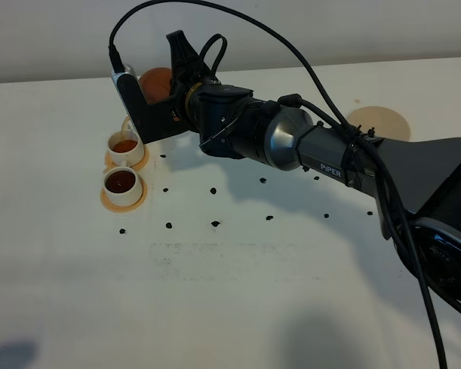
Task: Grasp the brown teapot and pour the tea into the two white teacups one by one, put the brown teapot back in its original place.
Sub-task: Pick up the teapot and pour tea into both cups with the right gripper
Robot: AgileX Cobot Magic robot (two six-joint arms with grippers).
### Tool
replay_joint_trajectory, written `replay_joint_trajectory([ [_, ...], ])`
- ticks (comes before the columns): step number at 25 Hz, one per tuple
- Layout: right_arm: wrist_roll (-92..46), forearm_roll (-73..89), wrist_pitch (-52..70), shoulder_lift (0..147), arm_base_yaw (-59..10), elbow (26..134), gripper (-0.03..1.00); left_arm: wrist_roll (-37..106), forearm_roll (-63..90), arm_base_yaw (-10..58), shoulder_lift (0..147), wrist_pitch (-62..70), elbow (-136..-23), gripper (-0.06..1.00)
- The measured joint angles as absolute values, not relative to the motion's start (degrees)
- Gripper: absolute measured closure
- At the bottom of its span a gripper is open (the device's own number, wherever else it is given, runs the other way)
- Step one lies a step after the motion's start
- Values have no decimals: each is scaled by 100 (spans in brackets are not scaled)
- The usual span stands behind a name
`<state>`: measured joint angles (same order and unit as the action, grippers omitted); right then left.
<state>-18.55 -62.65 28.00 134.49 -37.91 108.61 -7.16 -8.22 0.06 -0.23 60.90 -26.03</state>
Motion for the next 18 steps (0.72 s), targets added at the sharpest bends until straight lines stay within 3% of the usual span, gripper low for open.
replay_joint_trajectory([
  [18,-1855,-6373,2692,13449,-3791,10861,88,-716,-822,6,-23,6090,-2603,63],
])
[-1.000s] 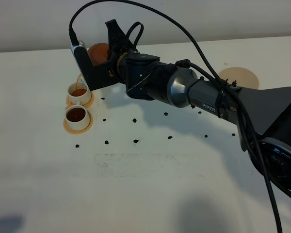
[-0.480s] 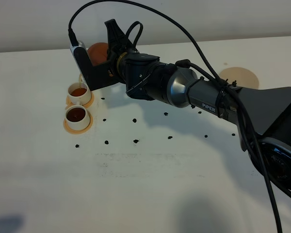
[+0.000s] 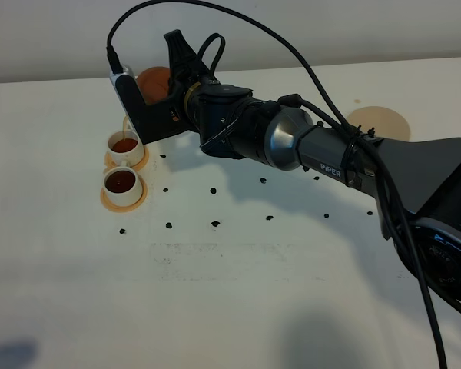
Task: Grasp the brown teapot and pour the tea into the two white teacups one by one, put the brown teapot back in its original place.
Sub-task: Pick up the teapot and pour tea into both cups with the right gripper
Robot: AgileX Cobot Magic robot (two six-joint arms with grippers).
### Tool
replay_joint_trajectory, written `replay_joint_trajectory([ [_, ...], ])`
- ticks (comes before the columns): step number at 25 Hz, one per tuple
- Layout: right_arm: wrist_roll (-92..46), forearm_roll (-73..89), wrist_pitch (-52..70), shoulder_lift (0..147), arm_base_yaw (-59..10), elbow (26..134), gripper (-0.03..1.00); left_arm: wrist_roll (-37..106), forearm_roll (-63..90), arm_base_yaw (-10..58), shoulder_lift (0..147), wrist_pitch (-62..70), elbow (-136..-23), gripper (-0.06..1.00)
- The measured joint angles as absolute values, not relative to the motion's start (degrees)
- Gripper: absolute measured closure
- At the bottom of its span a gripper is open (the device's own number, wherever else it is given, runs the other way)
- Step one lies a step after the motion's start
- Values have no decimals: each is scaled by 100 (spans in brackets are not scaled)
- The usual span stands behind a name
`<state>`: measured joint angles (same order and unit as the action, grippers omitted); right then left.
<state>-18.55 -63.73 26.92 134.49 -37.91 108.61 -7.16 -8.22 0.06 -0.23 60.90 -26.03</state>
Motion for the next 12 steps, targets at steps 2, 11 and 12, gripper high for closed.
replay_joint_trajectory([
  [2,-1855,-6377,2656,13449,-3791,10861,88,-716,-822,6,-23,6090,-2603,63],
  [11,-1855,-6379,2601,13449,-3791,10861,88,-716,-822,6,-23,6090,-2603,63],
  [12,-1855,-6379,2601,13449,-3791,10861,88,-716,-822,6,-23,6090,-2603,63],
])
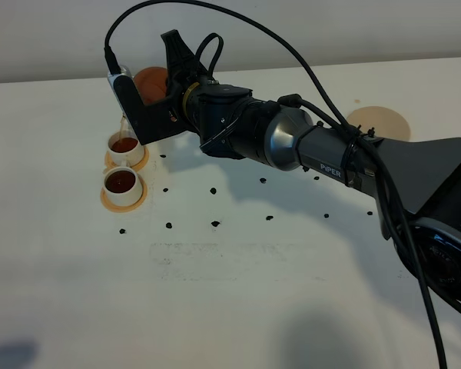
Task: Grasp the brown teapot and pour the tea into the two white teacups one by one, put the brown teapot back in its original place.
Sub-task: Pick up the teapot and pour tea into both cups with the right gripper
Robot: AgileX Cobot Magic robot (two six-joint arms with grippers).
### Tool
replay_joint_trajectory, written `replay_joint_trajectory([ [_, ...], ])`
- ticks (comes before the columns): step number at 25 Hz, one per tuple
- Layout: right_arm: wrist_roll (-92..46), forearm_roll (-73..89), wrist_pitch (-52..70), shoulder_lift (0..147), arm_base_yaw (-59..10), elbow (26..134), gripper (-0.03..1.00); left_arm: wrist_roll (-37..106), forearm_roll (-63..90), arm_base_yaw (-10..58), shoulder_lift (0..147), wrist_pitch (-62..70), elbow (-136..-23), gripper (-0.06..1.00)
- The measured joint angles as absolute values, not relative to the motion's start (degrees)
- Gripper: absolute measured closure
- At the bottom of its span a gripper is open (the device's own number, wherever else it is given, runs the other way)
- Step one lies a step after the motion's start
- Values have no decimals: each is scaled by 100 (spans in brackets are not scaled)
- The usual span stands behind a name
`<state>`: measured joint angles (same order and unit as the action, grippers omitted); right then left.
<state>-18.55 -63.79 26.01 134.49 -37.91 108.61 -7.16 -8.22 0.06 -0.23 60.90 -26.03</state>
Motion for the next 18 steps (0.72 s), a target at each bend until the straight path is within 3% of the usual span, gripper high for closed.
replay_joint_trajectory([
  [18,-1855,-6478,2538,13449,-3791,10968,88,-716,-822,6,-23,6090,-2603,63],
])
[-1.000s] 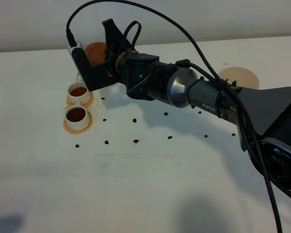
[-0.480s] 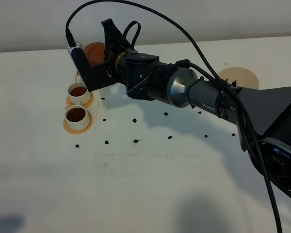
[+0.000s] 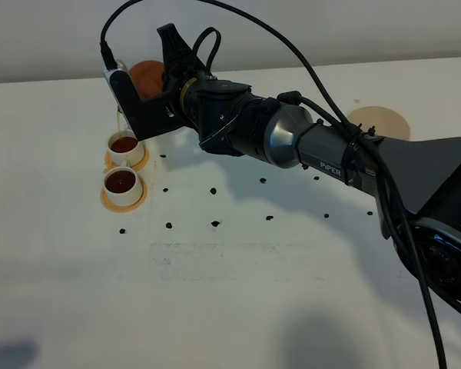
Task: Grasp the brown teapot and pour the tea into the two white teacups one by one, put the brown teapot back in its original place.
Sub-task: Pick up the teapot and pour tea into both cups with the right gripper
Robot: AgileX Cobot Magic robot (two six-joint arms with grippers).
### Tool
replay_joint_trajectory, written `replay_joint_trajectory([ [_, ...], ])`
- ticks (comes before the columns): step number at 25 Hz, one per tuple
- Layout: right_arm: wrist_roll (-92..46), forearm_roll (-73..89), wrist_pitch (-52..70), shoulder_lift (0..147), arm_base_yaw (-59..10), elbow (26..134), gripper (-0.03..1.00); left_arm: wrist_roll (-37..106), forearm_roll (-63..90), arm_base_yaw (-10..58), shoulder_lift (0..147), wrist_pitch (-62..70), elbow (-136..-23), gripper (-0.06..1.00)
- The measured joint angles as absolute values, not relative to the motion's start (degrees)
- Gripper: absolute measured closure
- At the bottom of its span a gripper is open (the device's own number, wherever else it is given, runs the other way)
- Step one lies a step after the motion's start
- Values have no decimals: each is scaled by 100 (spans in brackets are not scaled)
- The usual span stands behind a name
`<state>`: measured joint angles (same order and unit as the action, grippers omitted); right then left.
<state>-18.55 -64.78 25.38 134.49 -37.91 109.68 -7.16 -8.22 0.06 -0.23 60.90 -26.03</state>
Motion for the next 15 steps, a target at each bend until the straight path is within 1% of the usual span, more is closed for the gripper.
replay_joint_trajectory([
  [15,-1855,-6675,2531,13449,-3791,10968,88,-716,-822,6,-23,6090,-2603,63],
])
